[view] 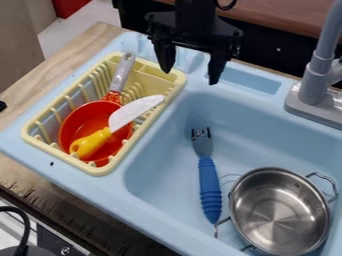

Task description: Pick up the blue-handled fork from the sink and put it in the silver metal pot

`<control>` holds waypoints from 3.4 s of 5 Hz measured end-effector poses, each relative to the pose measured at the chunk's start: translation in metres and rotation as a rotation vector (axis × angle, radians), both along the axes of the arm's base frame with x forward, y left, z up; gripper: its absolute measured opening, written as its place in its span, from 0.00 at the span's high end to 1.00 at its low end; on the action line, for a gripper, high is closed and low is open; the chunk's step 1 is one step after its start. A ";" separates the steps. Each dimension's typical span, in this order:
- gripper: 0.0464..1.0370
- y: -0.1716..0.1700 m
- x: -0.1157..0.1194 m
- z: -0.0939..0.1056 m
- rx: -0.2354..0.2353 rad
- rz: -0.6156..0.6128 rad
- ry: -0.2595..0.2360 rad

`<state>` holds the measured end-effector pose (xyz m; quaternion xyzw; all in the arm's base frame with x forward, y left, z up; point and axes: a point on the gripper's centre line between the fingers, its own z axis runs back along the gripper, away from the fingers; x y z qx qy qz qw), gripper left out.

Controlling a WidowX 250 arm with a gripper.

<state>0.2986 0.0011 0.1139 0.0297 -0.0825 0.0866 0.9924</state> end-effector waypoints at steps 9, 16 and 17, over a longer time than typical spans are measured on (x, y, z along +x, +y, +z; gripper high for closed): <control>0.04 -0.048 -0.051 -0.079 -0.115 0.528 0.055; 0.73 -0.041 -0.056 -0.102 -0.130 0.388 0.028; 0.73 -0.033 -0.062 -0.100 -0.120 0.281 0.062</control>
